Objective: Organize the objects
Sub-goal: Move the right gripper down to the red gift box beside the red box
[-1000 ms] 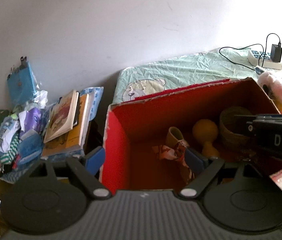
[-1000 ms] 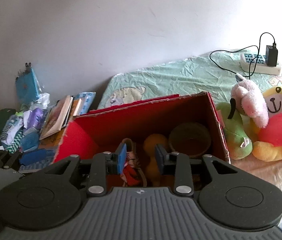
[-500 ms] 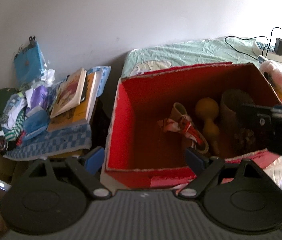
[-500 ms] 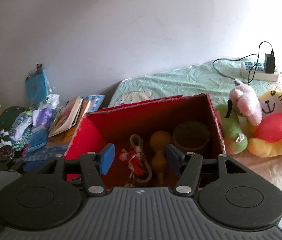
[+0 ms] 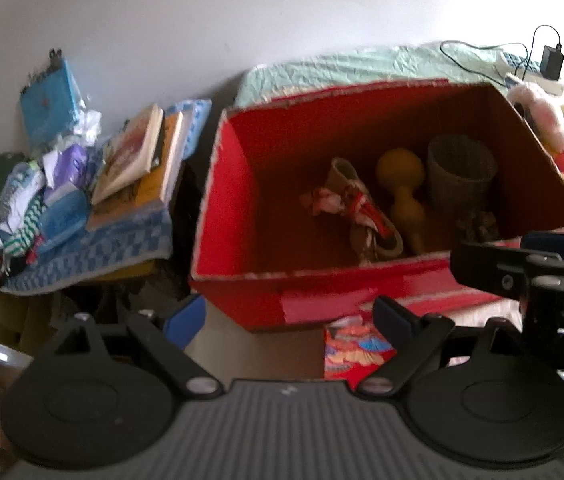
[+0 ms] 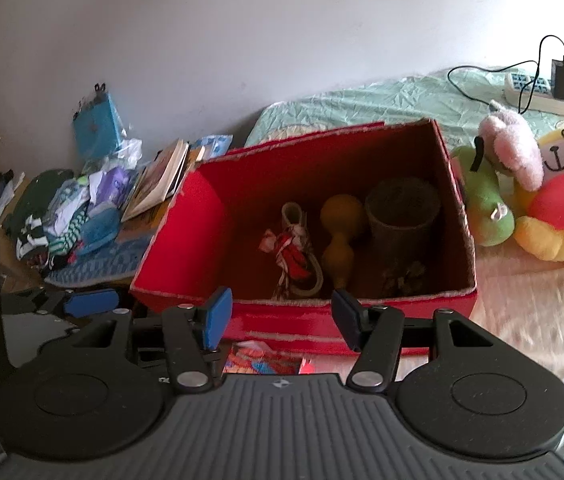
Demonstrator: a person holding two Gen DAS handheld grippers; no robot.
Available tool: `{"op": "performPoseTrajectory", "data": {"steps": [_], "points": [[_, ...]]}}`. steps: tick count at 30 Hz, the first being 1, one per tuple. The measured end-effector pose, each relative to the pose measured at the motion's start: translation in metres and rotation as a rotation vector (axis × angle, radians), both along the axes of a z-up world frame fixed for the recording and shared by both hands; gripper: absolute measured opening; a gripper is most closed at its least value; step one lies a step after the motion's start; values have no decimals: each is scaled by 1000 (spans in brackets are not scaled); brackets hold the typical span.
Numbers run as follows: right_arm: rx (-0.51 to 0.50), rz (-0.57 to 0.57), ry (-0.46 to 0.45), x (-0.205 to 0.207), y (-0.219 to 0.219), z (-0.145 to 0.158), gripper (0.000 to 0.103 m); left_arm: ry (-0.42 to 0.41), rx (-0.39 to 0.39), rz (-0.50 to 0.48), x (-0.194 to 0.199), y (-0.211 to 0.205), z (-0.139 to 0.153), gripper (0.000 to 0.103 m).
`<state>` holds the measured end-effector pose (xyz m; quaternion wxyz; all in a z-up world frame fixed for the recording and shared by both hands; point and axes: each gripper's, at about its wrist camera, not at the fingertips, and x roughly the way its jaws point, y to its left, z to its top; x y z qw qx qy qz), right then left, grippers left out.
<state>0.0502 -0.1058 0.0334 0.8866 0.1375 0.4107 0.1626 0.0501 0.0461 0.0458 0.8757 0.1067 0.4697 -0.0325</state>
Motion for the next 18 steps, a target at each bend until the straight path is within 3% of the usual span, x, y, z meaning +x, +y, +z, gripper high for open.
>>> {"op": "performPoseTrajectory", "data": {"steps": [10, 18], "points": [[23, 35, 81, -7, 1, -15, 55, 96, -11, -2, -10, 1, -25, 93], [58, 23, 197, -6, 1, -40, 55, 189, -55, -12, -16, 5, -46, 94]]}}
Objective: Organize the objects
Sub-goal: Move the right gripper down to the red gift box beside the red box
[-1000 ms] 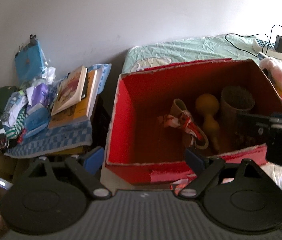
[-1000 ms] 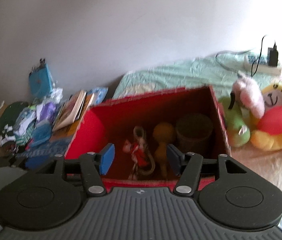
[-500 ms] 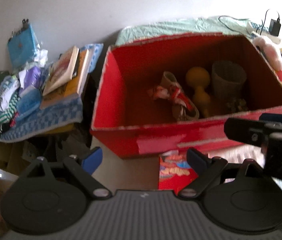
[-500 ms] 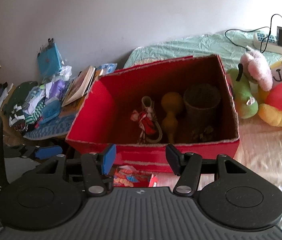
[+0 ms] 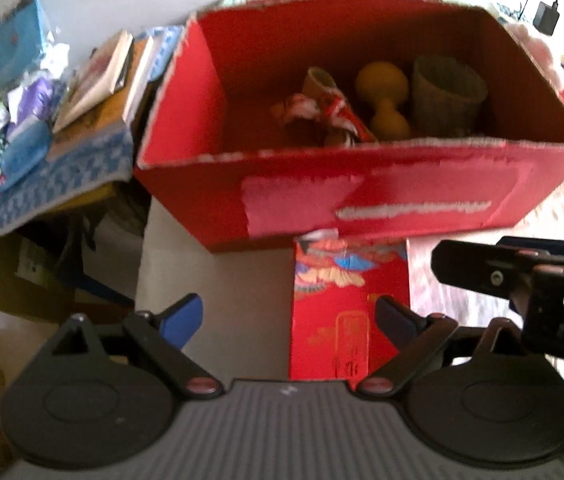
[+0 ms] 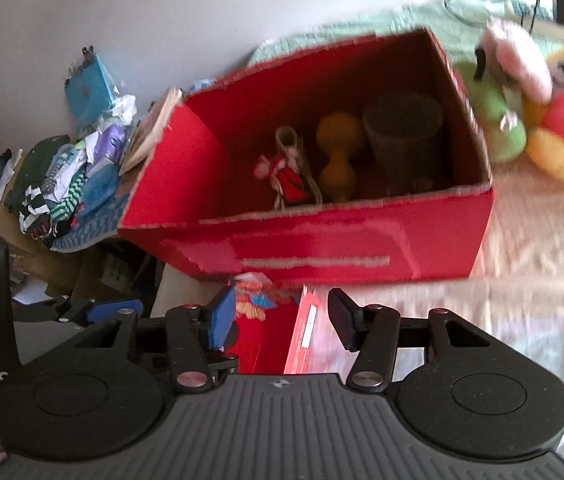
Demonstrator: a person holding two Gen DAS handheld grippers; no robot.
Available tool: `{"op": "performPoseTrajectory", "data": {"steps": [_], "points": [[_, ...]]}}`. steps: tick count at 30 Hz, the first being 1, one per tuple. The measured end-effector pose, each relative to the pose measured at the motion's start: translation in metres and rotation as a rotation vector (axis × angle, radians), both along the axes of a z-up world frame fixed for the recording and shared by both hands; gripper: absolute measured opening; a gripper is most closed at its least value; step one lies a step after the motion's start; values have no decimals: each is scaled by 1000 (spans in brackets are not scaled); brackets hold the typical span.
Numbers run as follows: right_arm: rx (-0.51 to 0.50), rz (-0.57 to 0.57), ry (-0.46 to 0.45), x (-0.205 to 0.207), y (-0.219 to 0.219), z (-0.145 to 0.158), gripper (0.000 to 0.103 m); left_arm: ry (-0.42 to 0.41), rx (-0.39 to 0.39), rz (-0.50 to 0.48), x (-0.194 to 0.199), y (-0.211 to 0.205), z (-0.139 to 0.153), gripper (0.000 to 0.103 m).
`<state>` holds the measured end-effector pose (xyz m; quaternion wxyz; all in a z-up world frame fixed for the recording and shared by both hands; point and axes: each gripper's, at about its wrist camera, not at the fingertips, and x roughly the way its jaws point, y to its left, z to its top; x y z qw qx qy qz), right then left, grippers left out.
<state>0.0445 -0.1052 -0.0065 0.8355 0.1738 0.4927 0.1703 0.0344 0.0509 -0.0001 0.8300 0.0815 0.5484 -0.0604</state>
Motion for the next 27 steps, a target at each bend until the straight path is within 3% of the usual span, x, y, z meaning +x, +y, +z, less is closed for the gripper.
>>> {"op": "performPoseTrajectory", "data": {"steps": [8, 9, 27], "points": [[35, -3, 99, -1, 2, -22, 55, 70, -47, -35, -9, 6, -20, 95], [41, -4, 112, -1, 2, -25, 55, 80, -51, -42, -10, 6, -23, 102], [63, -15, 234, -2, 10, -54, 55, 107, -90, -94, -11, 10, -35, 103]]}}
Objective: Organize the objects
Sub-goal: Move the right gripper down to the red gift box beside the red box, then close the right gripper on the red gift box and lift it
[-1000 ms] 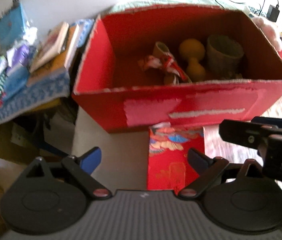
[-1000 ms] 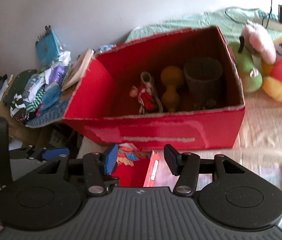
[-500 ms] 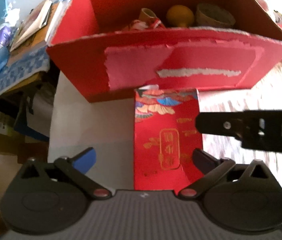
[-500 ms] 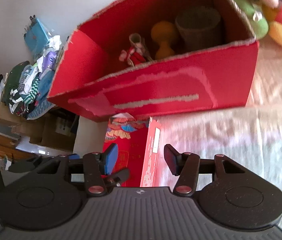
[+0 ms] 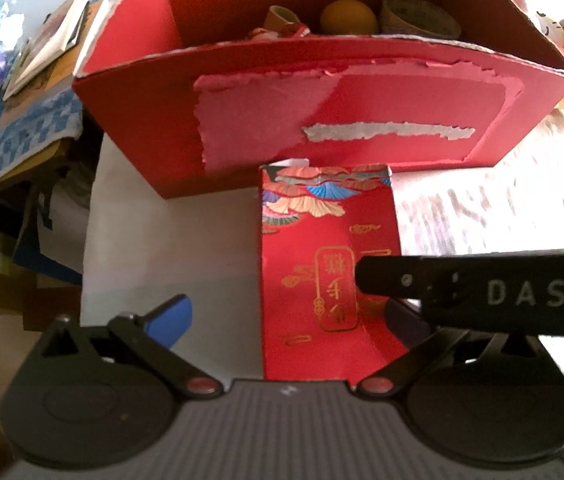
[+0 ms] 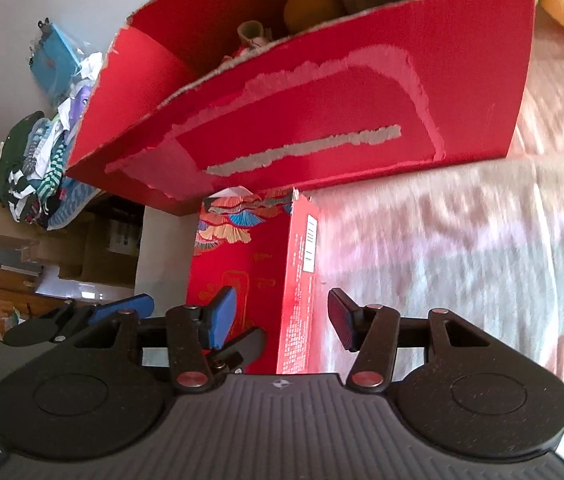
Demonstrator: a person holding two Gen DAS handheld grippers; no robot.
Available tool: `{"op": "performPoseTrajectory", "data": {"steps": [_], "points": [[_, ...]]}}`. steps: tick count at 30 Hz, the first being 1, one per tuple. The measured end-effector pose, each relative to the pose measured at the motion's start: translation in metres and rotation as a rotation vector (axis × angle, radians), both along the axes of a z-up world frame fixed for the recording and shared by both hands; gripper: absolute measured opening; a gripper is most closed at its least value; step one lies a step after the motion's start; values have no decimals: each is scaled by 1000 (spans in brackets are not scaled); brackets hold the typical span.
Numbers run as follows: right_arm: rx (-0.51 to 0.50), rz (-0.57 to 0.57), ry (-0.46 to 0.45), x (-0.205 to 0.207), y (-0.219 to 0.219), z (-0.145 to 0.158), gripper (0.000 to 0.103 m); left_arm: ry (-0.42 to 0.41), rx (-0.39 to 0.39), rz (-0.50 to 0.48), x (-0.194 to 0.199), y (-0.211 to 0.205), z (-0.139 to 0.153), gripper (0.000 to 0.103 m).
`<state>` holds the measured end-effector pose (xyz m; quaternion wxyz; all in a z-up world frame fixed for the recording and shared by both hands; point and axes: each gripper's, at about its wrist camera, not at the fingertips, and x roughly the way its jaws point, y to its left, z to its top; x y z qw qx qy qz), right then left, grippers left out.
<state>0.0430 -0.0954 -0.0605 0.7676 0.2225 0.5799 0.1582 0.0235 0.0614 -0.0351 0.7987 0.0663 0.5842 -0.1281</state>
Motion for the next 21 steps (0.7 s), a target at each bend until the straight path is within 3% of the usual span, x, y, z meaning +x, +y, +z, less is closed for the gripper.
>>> {"op": "performPoseTrajectory", "data": {"steps": [16, 21], "points": [[33, -20, 34, 0, 7, -9, 50, 50, -60, -83, -6, -5, -9, 102], [39, -28, 38, 0, 7, -11, 50, 75, -76, -86, -3, -3, -16, 94]]}}
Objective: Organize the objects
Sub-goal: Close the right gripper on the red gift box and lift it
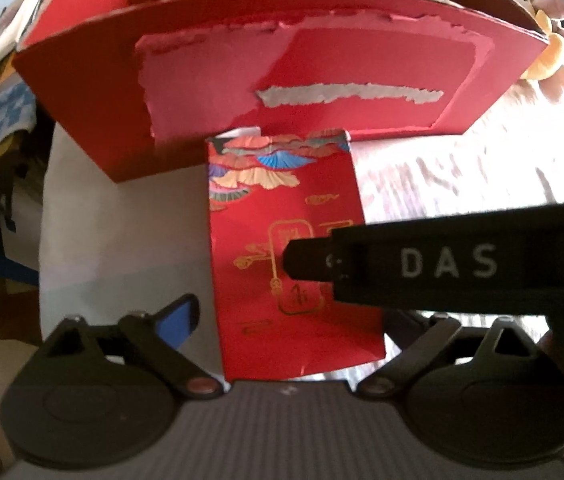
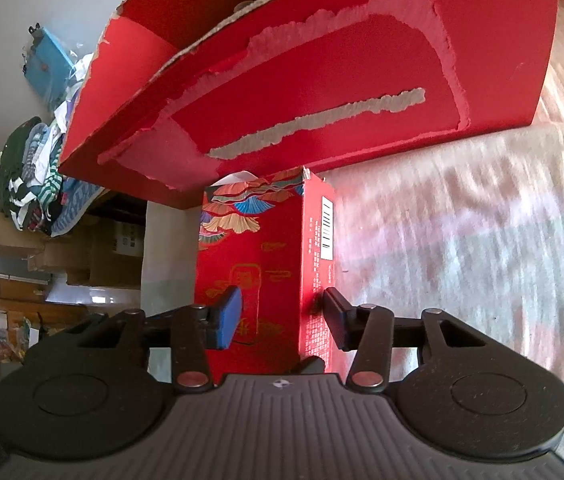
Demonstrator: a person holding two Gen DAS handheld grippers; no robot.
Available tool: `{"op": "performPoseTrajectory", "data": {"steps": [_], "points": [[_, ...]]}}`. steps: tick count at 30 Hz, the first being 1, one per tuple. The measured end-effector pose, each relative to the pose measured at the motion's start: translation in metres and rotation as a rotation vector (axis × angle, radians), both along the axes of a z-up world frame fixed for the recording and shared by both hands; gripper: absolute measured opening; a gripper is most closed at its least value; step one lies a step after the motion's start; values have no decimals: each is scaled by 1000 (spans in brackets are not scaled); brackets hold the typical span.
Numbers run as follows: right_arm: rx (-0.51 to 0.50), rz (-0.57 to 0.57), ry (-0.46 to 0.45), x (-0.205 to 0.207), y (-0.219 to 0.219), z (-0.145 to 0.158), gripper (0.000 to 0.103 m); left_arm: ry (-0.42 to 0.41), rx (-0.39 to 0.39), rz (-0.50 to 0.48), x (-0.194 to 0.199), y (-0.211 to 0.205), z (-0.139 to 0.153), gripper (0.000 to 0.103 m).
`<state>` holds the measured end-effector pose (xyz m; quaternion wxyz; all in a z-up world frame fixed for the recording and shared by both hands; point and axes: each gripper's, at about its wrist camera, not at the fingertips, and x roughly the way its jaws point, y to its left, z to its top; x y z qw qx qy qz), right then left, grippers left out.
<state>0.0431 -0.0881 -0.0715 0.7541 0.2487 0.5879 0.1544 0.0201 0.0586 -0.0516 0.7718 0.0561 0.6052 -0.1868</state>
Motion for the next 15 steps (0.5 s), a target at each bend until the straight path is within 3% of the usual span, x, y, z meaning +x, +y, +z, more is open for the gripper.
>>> {"op": "performPoseTrajectory", "data": {"steps": [5, 15], "points": [[15, -12, 5, 0, -1, -4, 51, 18, -24, -10, 3, 0, -3, 88], [81, -61, 59, 1, -16, -12, 51, -10, 41, -111, -1, -20, 1, 86]]}}
